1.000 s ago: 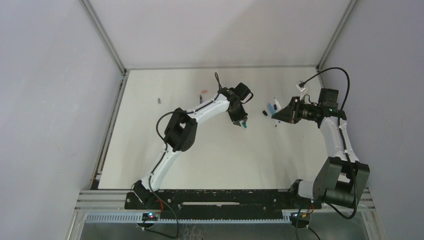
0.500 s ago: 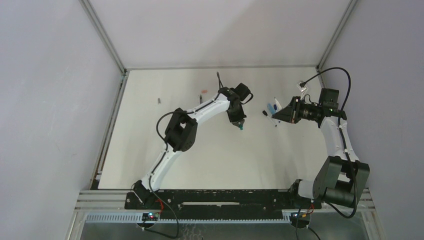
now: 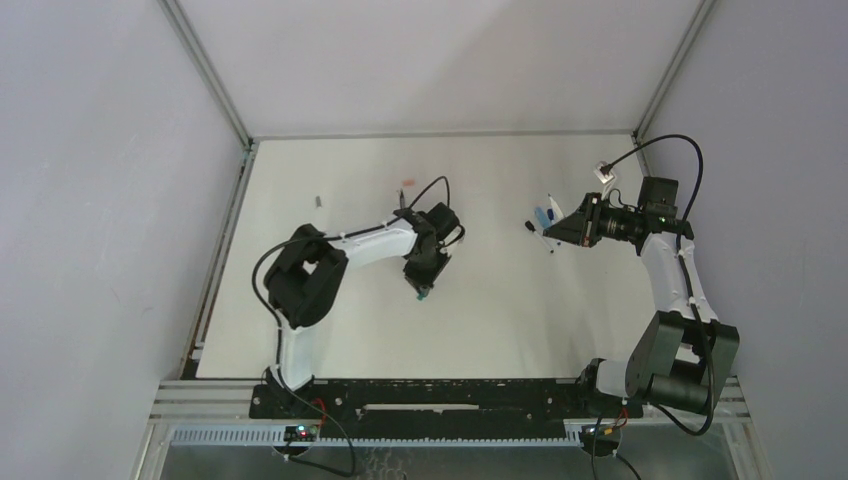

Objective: Insert the pens into the pen caps
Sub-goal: Move the pen cap to the center of the board.

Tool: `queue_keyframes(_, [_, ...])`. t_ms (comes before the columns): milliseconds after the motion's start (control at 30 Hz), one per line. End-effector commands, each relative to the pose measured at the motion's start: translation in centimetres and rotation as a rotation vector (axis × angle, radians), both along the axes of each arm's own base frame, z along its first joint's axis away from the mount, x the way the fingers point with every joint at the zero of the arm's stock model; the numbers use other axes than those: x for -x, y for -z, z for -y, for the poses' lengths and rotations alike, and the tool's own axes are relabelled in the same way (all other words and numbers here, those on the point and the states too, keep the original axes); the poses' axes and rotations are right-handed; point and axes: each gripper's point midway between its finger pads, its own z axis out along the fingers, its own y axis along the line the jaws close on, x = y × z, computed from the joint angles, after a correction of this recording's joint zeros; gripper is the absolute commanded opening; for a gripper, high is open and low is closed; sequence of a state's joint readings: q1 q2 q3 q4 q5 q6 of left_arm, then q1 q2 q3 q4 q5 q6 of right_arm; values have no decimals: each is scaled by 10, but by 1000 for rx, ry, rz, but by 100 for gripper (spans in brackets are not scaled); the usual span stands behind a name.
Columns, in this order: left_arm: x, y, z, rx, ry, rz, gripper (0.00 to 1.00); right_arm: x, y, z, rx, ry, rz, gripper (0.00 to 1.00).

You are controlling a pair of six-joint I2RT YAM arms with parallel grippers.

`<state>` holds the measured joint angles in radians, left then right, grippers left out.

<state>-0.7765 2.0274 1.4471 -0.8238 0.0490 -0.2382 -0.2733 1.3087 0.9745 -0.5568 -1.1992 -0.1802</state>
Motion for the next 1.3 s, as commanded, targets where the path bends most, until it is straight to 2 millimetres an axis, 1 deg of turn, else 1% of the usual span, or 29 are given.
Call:
queue_keyframes(0, [3,8,-35,-63,376,89,25,-1,-4,-1,-16,-18,29,0])
queue_keyframes(67, [0,10,-45,-105,411,114,26,-1,-4,-1,-16,-20,30,0])
queue_keyframes(100, [-4,9,-47,-118,413,136,28,-1,-4,-1,-16,-21,30,0])
queue_keyframes(167, [-13,7,-46,-127,411,174,32,0,-5,-1,-15,-20,32,0])
queue_keyframes(200, [-20,4,-45,-135,396,203,36,0,-5,-2,-16,-22,34,0])
queue_keyframes(300, [-34,-15,-34,-96,356,277,43,1,-6,-2,-18,-23,35,0])
queue_keyframes(367, [-42,-33,-26,-52,322,334,48,1,-7,-2,-20,-25,36,0])
queue_keyframes(467, [-47,-60,-20,7,268,406,49,2,-8,-3,-25,-29,37,0])
queue_keyframes(533, [-45,-74,-17,59,226,439,48,1,-8,-3,-27,-30,36,0])
queue_keyframes(600, [-38,-85,-13,131,182,451,44,2,-7,-3,-30,-33,34,0])
queue_keyframes(667, [-26,-90,-4,228,144,431,35,1,-7,-3,-33,-34,30,0])
queue_keyframes(700, [-18,-90,1,277,132,408,28,1,-7,-3,-33,-35,31,0])
queue_keyframes(767, [-1,-85,8,358,117,349,14,1,-6,-3,-34,-36,30,0])
queue_keyframes(800, [7,-79,9,384,106,317,9,1,-6,-3,-35,-36,29,0])
queue_keyframes(867, [20,-66,10,413,85,269,3,1,-5,-4,-34,-37,26,0])
queue_keyframes(933, [29,-53,8,418,63,233,1,0,-4,-4,-34,-38,25,0])
queue_keyframes(1000, [33,-42,3,397,35,216,1,1,-4,-5,-35,-41,22,0])
queue_keyframes(1167, [28,-16,-17,265,-23,212,0,1,-4,-6,-34,-44,22,0])
queue_keyframes(1267, [25,-7,-28,186,-48,217,0,2,-4,-6,-34,-44,21,0])
